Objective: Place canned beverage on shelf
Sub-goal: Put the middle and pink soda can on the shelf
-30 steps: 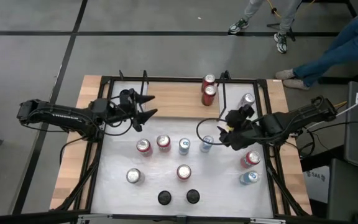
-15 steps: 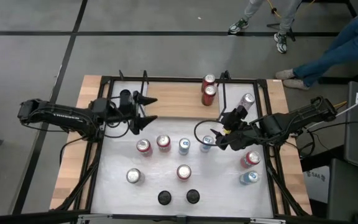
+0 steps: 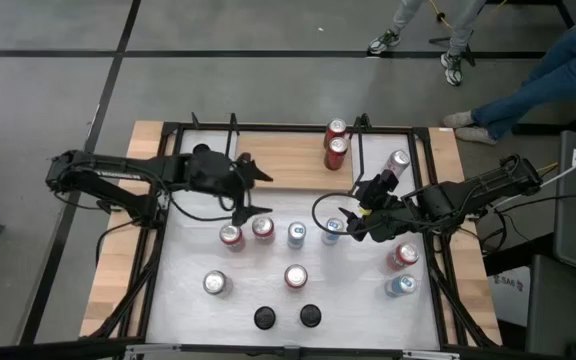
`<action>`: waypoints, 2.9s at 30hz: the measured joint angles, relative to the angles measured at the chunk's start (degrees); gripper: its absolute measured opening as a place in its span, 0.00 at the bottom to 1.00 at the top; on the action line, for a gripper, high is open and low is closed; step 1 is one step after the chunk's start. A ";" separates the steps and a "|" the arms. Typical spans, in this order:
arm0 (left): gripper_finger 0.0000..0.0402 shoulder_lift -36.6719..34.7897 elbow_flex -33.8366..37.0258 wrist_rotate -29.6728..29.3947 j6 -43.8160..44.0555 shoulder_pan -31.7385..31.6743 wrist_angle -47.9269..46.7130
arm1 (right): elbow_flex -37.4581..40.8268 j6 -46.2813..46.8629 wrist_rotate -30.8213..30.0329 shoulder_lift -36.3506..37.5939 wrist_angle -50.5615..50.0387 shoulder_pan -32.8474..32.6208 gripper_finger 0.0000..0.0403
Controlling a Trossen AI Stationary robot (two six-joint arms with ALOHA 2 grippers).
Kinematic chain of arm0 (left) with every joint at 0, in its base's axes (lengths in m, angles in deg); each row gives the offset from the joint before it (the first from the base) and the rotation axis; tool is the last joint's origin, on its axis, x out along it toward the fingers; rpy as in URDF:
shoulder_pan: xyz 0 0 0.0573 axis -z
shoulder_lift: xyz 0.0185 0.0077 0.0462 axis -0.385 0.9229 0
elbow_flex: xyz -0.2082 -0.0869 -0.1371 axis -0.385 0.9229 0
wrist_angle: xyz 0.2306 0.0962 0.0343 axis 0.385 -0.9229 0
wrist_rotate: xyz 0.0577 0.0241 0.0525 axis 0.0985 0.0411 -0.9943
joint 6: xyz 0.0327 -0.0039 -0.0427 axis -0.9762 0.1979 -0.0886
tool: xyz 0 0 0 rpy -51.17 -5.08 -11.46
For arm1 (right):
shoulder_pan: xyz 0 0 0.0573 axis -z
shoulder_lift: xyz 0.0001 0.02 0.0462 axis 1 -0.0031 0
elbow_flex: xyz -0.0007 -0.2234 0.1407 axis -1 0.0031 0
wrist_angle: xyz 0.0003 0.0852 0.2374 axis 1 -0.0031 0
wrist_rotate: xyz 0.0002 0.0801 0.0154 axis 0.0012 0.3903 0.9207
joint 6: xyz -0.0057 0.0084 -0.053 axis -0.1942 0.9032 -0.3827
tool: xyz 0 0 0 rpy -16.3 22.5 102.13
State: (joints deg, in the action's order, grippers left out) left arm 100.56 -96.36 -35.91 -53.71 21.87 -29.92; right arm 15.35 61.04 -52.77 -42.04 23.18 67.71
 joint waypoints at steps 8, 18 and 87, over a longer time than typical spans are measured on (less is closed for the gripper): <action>0.98 6.01 -1.06 0.20 0.38 3.28 -7.82 | -0.02 -0.02 0.02 -0.02 -0.14 0.00 0.93; 0.98 10.07 -1.06 0.03 3.56 6.15 -10.68 | -0.02 -0.02 0.04 -0.02 -0.42 0.00 0.93; 0.69 20.99 -7.91 -5.90 21.52 2.51 -17.43 | -0.09 -0.02 1.99 -1.03 -0.81 0.00 0.93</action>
State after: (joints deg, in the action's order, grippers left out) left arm 121.55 -104.26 -41.81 -32.19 24.38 -47.35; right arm 15.26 61.02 -50.78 -43.07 22.37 67.71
